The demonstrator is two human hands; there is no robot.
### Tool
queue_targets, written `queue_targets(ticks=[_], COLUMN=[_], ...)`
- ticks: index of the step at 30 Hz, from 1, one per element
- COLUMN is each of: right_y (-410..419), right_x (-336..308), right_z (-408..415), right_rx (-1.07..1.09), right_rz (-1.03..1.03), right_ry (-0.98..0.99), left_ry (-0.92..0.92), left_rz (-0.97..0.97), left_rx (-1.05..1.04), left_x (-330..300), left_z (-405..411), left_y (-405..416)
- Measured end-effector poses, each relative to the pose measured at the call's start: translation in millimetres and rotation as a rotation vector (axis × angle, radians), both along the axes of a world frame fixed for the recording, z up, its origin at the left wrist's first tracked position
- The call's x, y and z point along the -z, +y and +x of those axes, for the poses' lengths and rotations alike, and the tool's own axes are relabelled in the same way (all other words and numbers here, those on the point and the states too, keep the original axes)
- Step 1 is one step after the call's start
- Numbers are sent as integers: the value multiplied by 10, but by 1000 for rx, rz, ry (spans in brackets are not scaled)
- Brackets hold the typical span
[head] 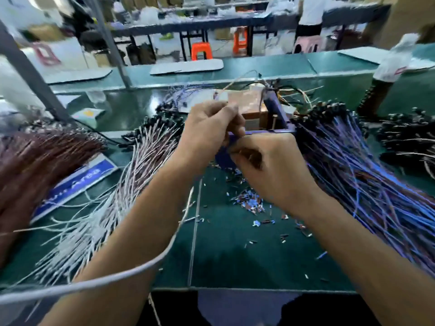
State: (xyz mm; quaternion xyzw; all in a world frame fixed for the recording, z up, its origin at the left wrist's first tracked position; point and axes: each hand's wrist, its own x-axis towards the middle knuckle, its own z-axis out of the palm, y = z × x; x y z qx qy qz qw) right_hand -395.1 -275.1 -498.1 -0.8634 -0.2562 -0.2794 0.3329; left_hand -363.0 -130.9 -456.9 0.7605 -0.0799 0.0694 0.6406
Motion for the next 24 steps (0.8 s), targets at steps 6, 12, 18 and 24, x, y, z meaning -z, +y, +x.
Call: queue_targets(ticks=[6, 12, 18, 24], right_y=[952, 1402, 1498, 1515], right_x=[-4, -128, 71, 266], right_z=[224, 583, 940, 1009], right_rx=[-104, -39, 73, 30], right_rz=[-56, -157, -448, -222], right_ry=[34, 102, 449, 590], left_ry=[-22, -54, 34, 49], left_rz=[795, 1170, 947, 465], left_rx=[-665, -616, -651, -738], left_x=[707, 949, 948, 743], left_z=[22, 461, 687, 667], left_y=[1107, 1131, 1205, 1253])
